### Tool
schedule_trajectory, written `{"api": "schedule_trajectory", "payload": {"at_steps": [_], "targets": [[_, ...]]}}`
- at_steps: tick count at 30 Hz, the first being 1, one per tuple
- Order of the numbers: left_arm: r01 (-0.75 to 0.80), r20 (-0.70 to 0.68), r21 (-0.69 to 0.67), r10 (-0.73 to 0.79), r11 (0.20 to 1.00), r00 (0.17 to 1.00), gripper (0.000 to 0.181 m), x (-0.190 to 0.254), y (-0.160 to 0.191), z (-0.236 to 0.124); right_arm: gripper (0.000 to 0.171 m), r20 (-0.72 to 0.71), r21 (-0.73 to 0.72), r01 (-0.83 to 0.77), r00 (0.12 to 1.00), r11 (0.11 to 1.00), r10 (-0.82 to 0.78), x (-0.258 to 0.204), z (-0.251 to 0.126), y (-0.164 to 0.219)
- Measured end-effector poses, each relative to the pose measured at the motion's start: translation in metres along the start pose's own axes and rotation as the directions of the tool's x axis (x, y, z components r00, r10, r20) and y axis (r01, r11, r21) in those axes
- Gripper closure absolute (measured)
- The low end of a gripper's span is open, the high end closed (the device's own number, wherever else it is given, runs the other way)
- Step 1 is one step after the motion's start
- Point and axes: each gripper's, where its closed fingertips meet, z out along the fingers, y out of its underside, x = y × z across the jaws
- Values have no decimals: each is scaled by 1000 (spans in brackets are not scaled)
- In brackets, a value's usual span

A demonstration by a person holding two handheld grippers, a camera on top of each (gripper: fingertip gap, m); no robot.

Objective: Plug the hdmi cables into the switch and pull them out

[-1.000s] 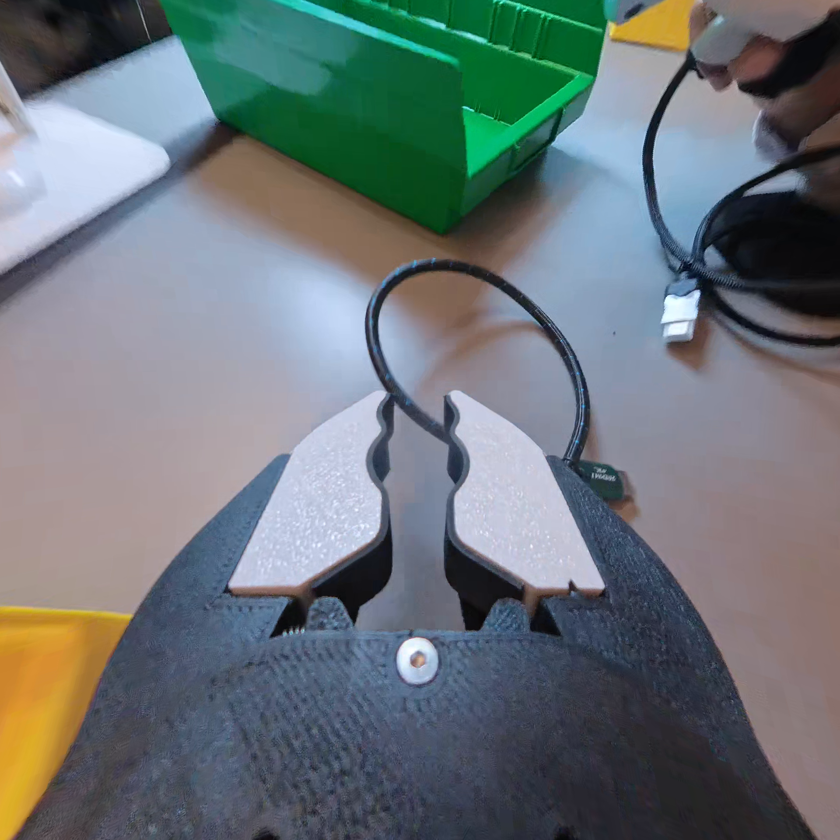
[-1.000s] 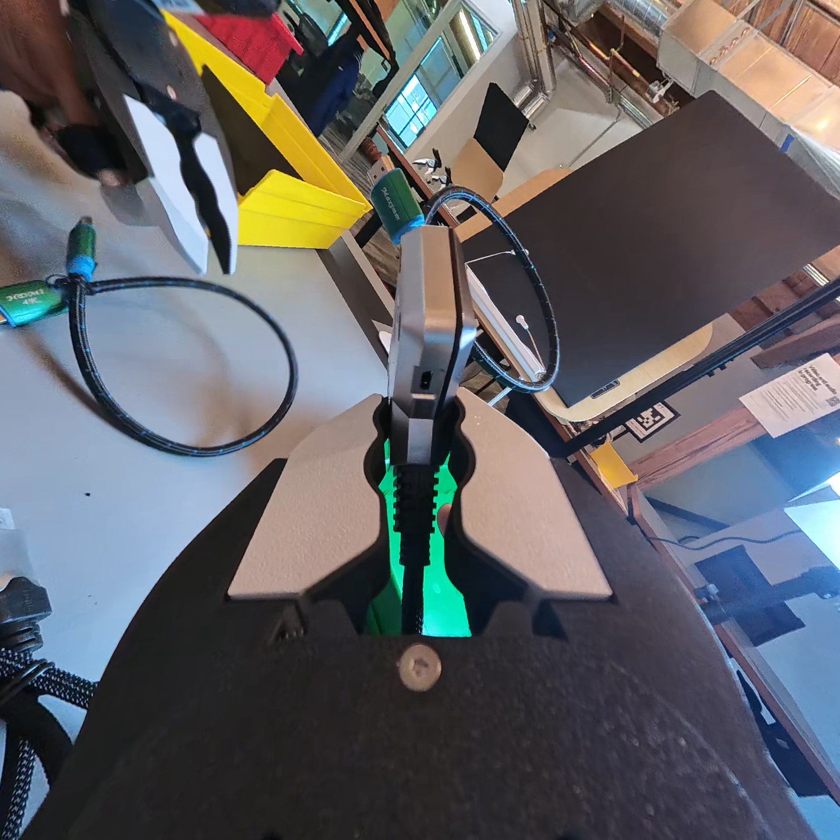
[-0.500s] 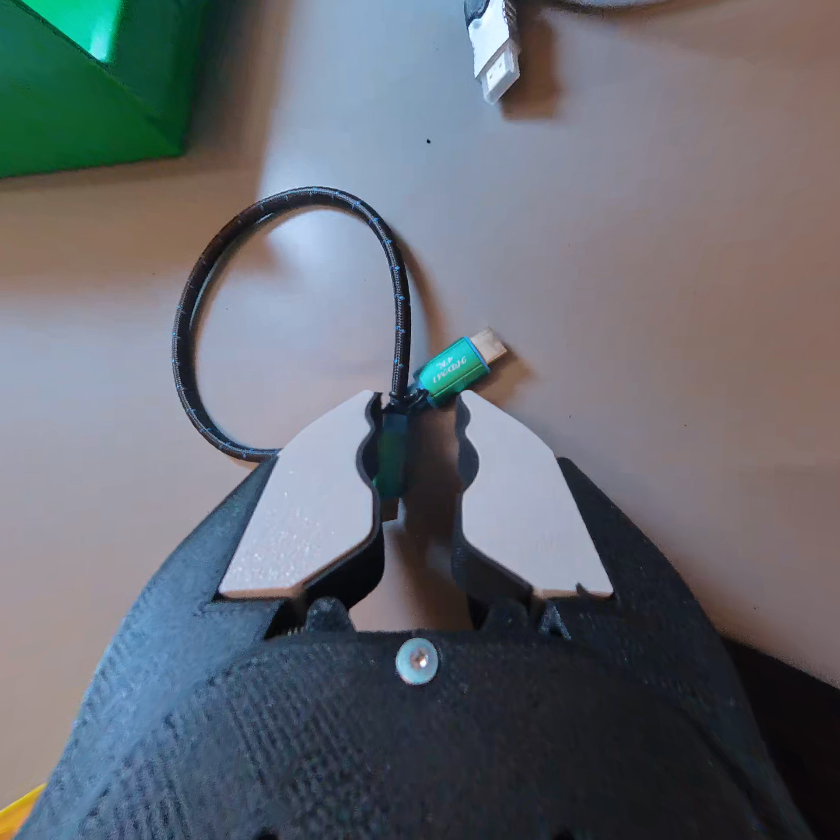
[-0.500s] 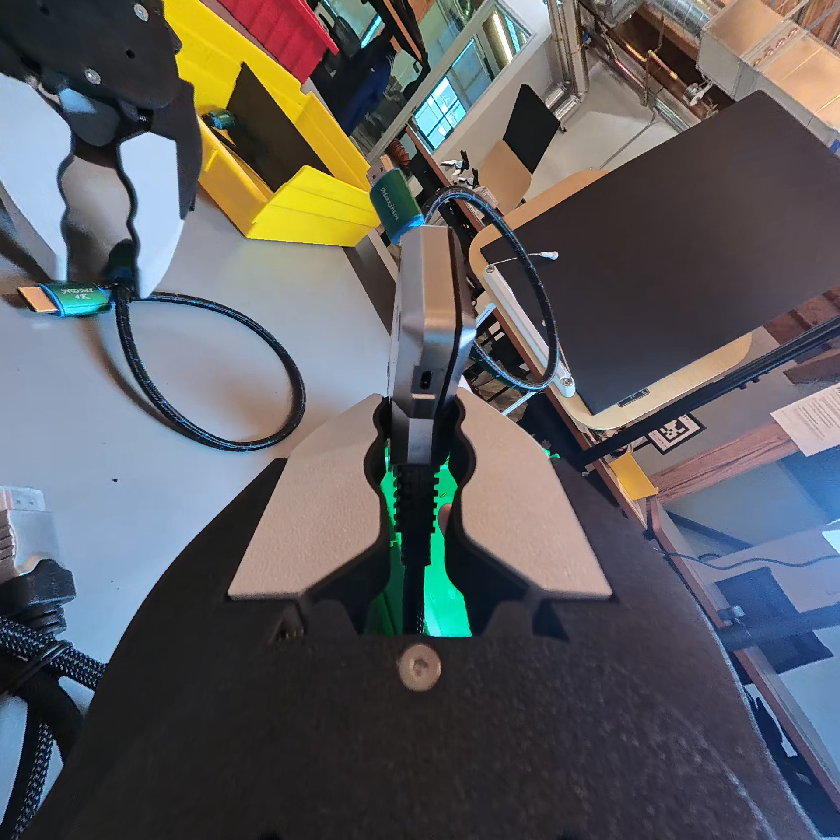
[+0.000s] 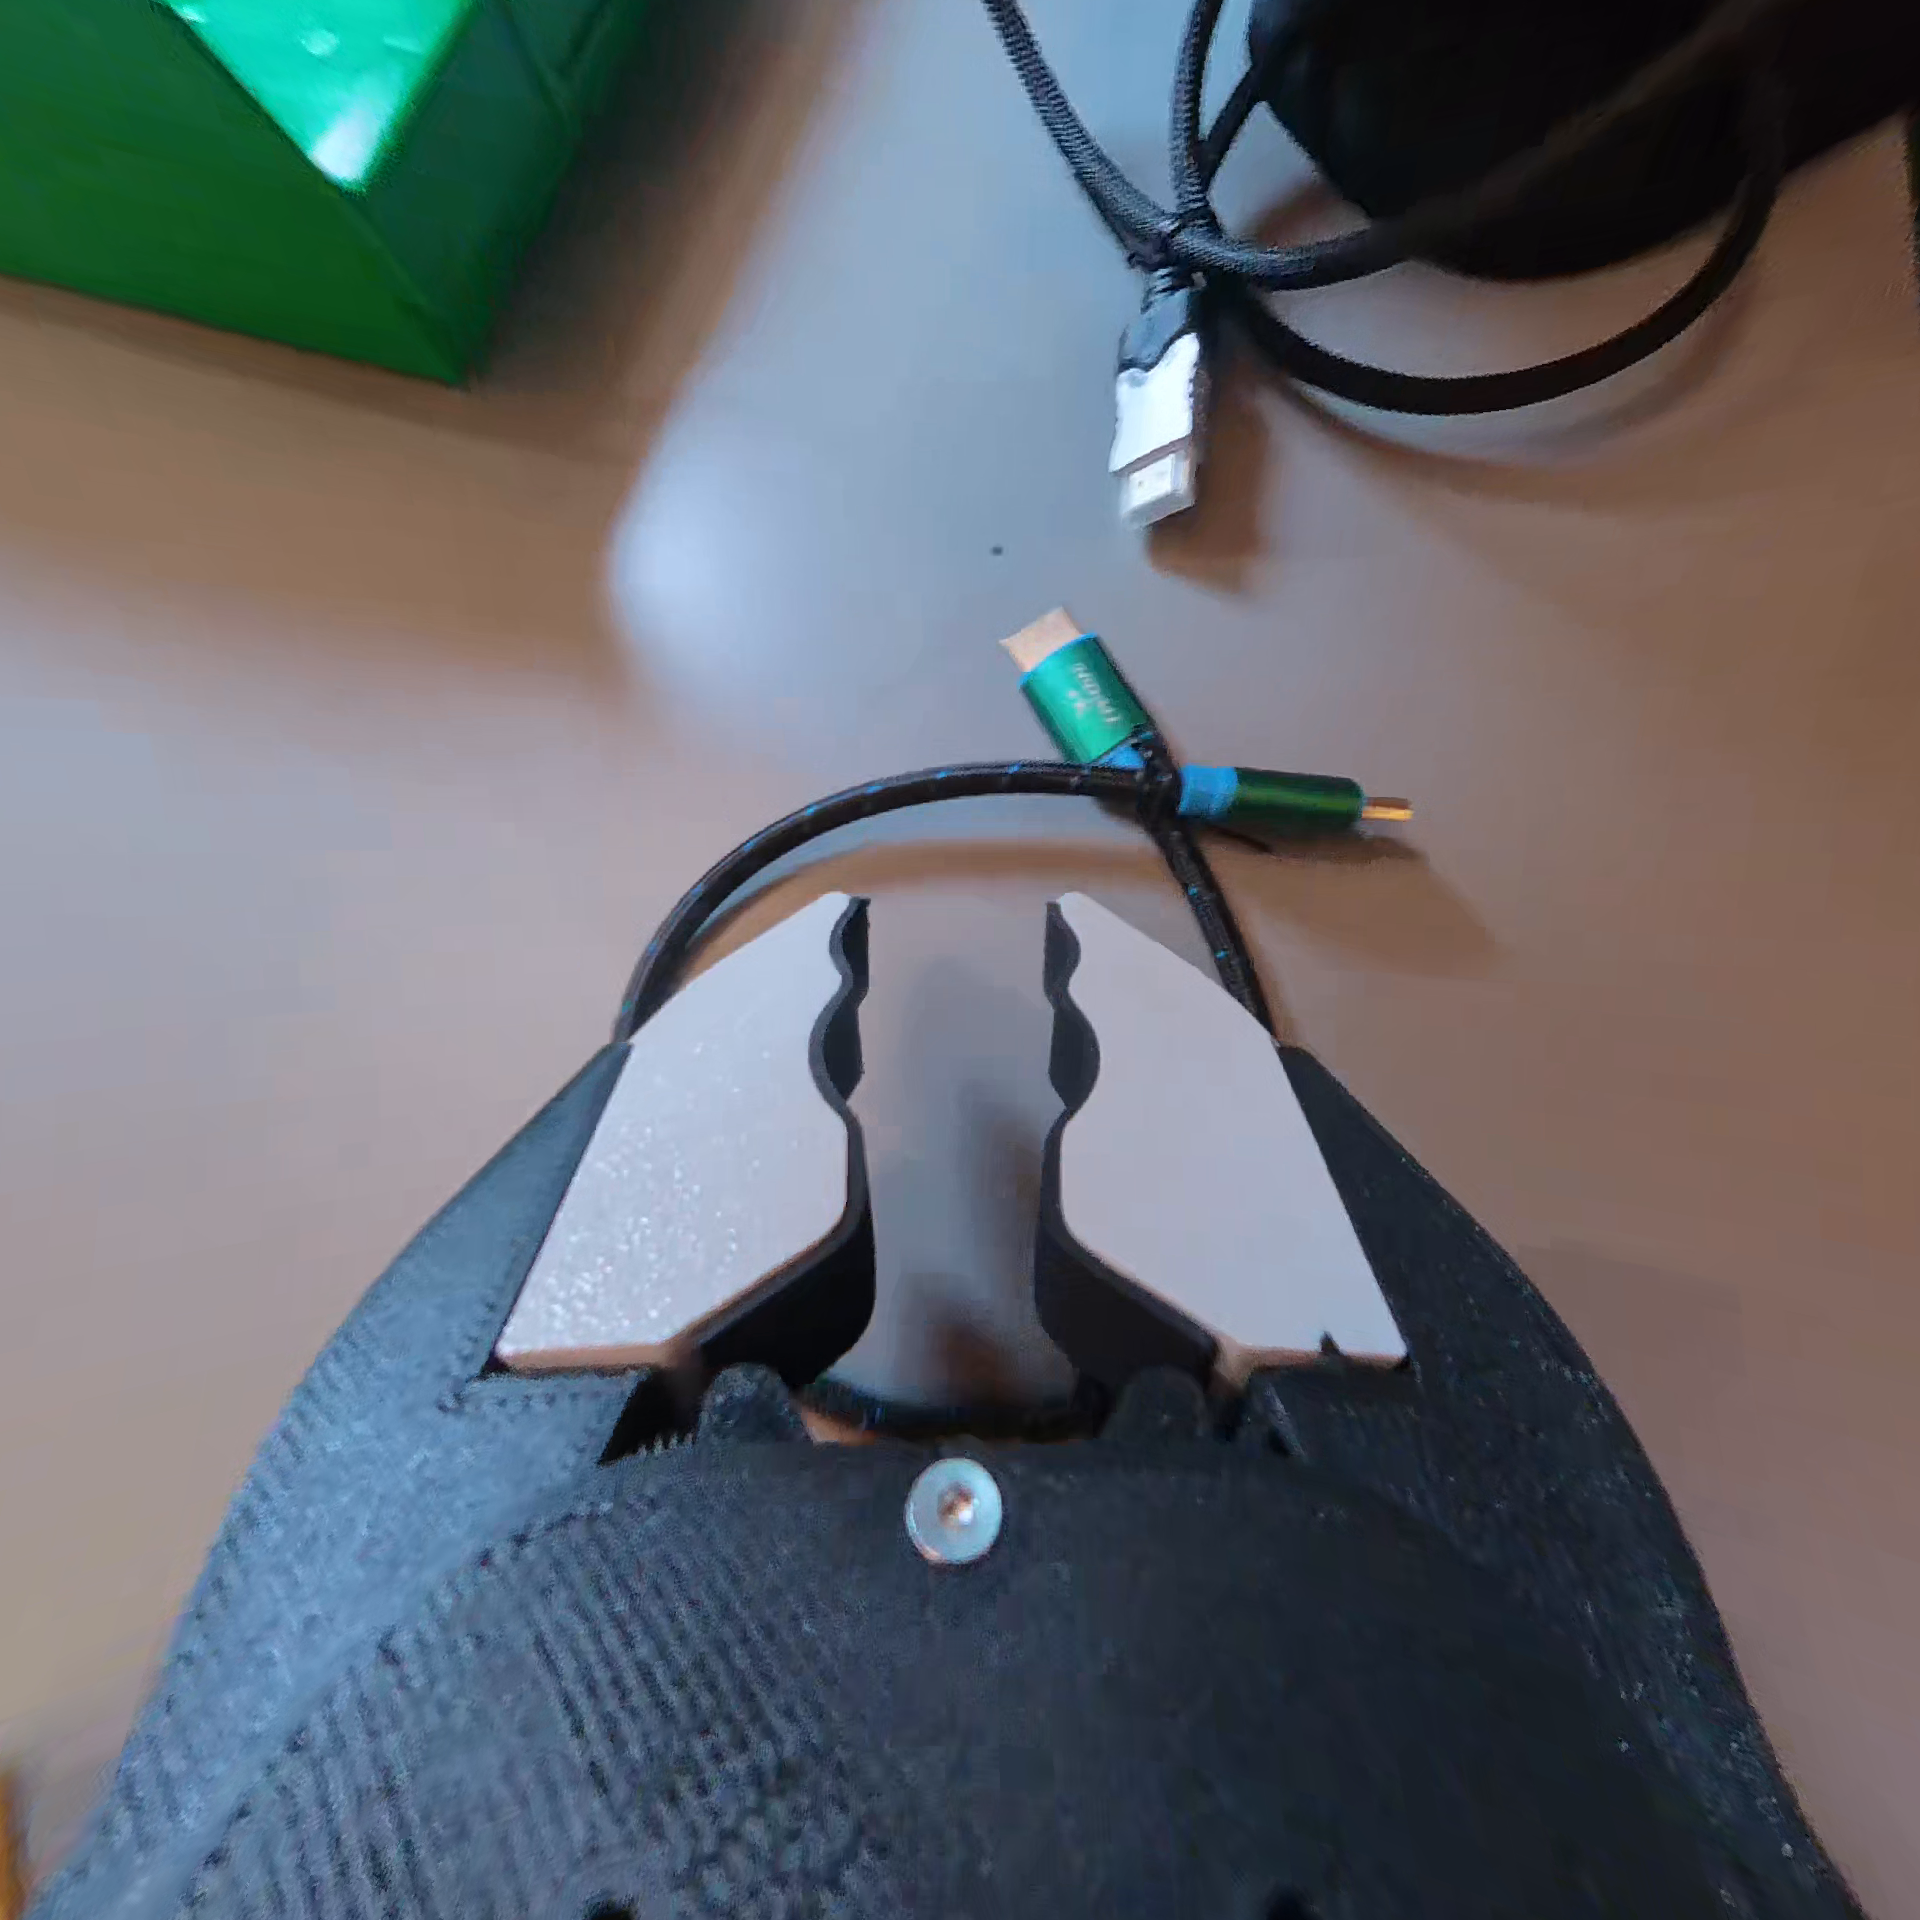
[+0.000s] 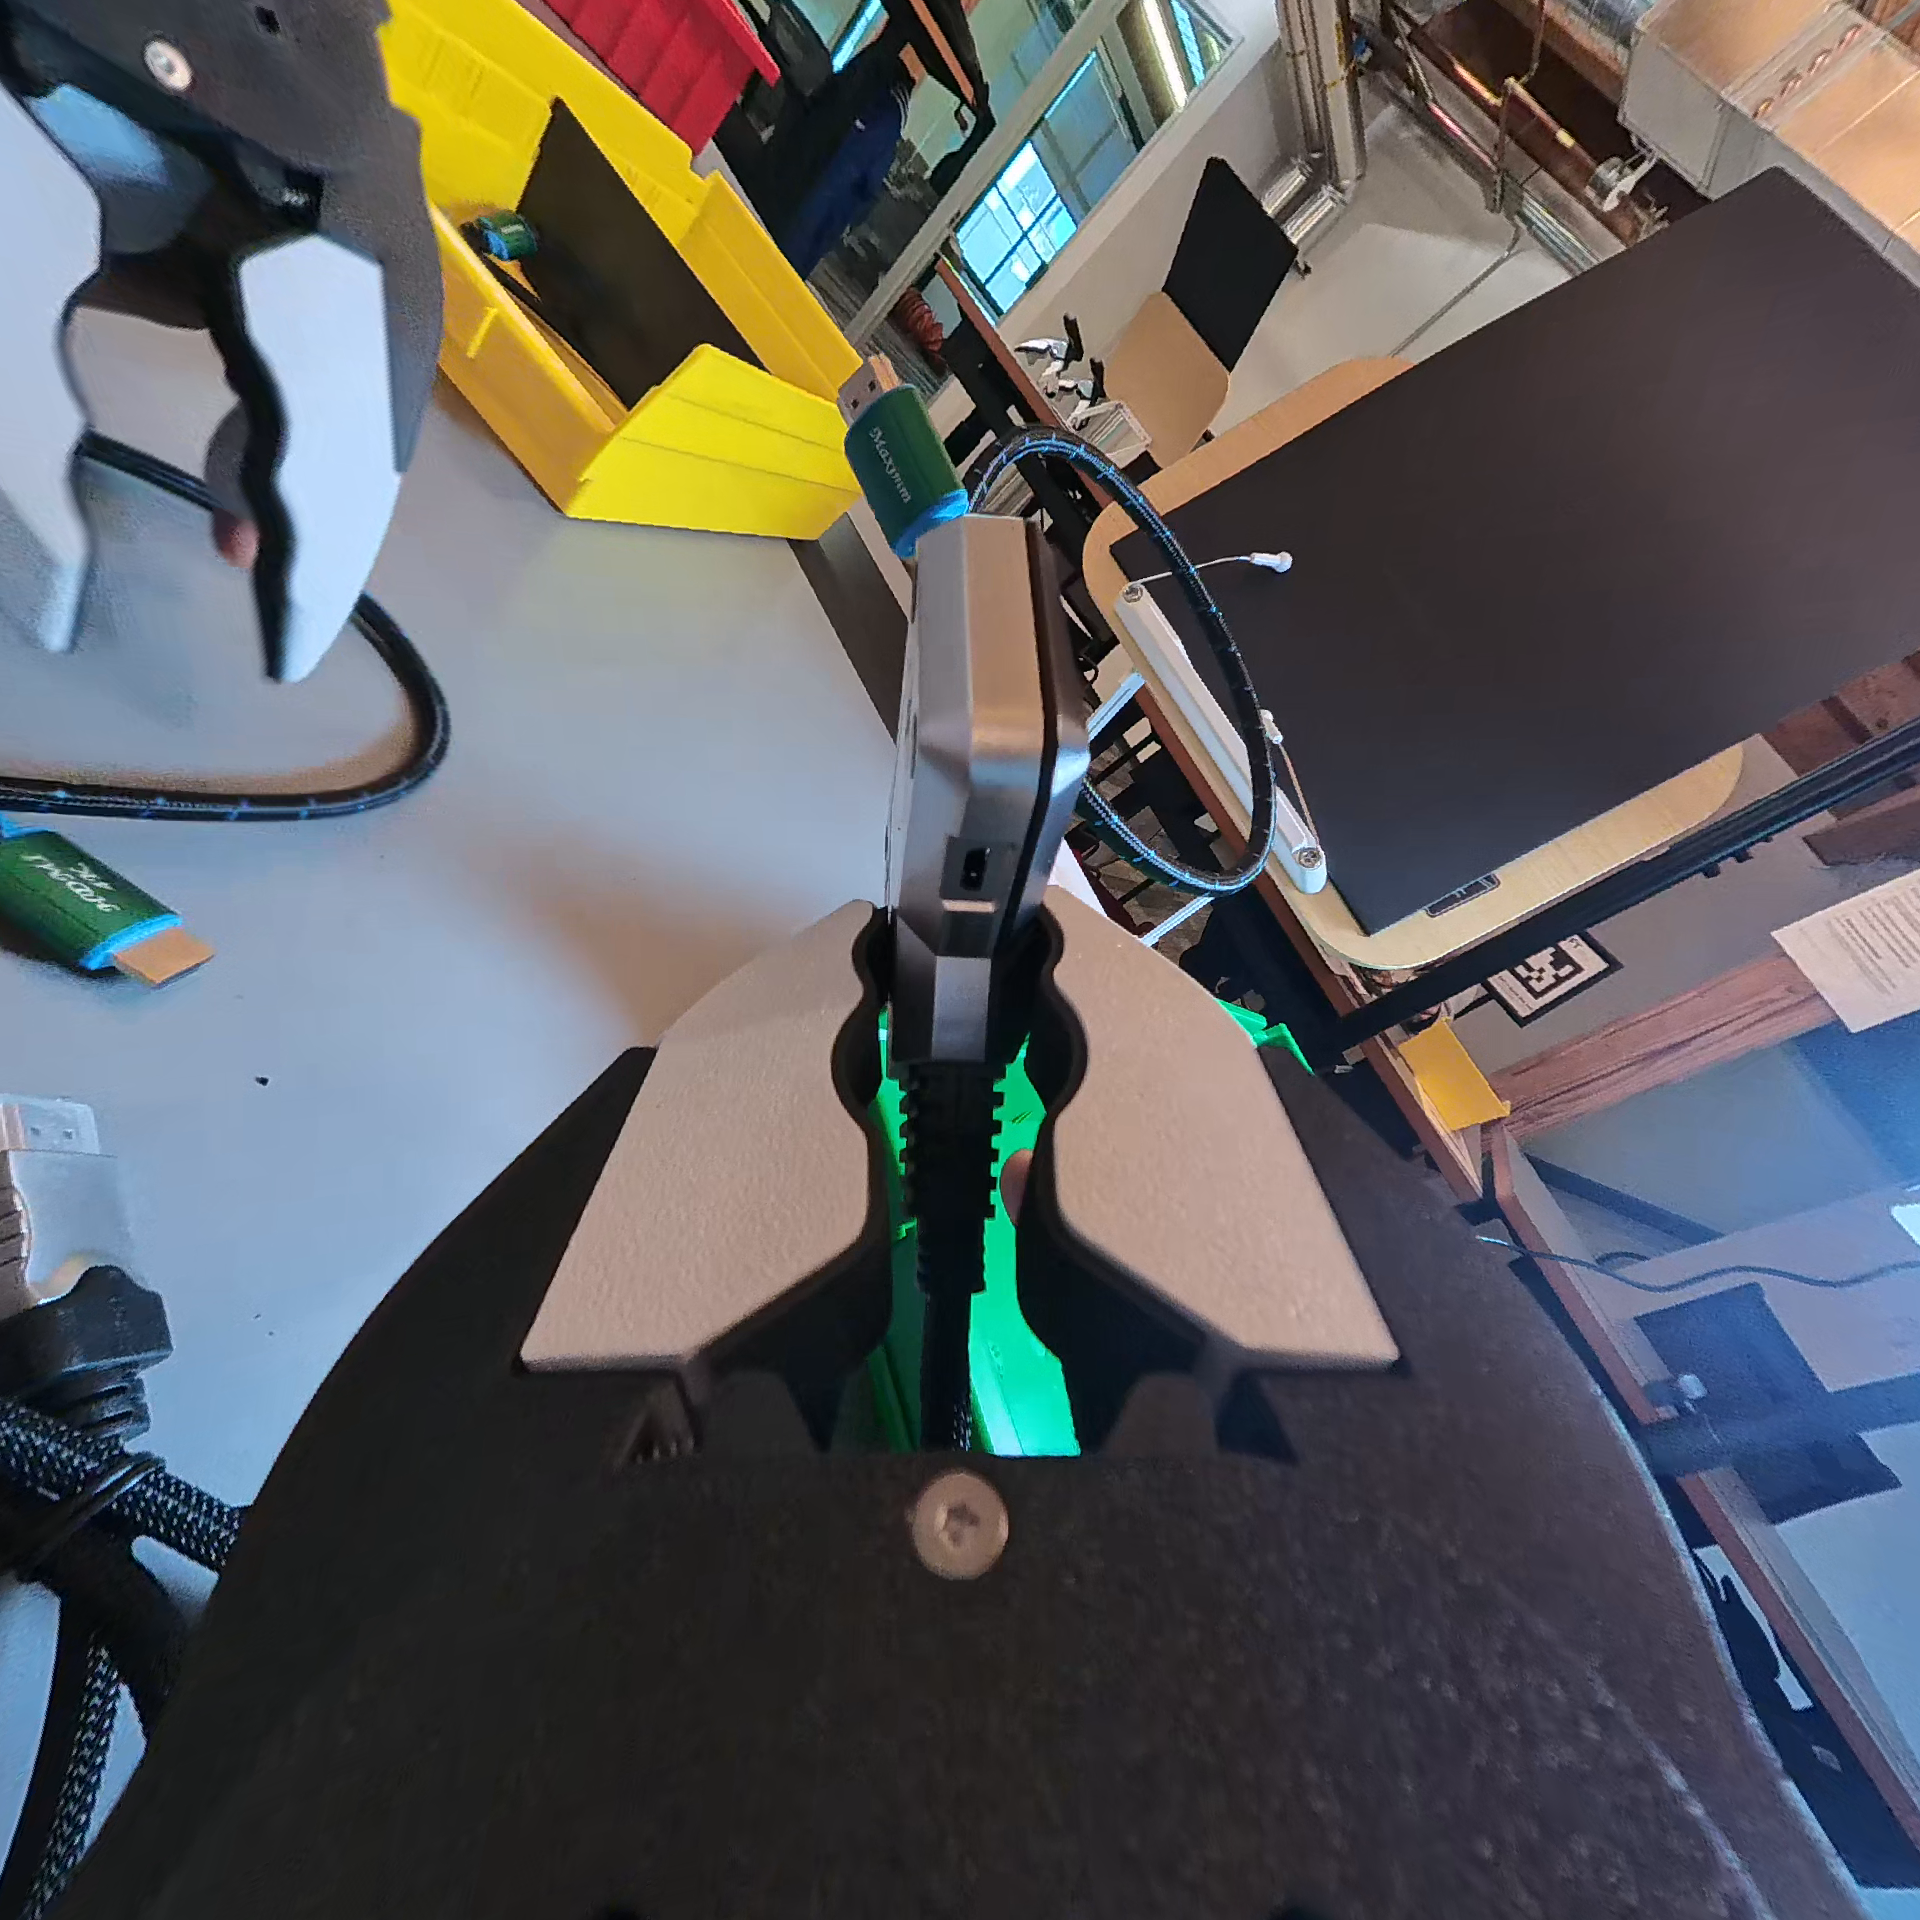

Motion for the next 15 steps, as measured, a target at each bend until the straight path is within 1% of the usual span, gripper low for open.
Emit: {"api": "schedule_trajectory", "payload": {"at_steps": [2,4,6,9,13,15], "targets": [[12,-55,-9,-13,1000,998,147,16,-3,9,148,-1,-3,1,1000,1000,-1,0,0,0],[48,-74,6,-47,999,996,149,27,-14,13,147,0,-5,0,1000,1000,0,0,0,1],[95,-39,0,-95,995,995,153,30,-21,16,147,1,-8,0,1000,1000,0,-1,1,2],[123,-37,-49,-125,991,992,142,40,-19,27,147,10,-18,4,1000,1000,-4,-3,3,5],[75,20,-73,-74,995,997,145,33,-16,27,148,9,-23,13,1000,1000,-13,-4,3,5],[64,95,-101,-55,993,994,155,15,-8,19,148,5,-17,10,1000,1000,-10,-2,2,3]]}}
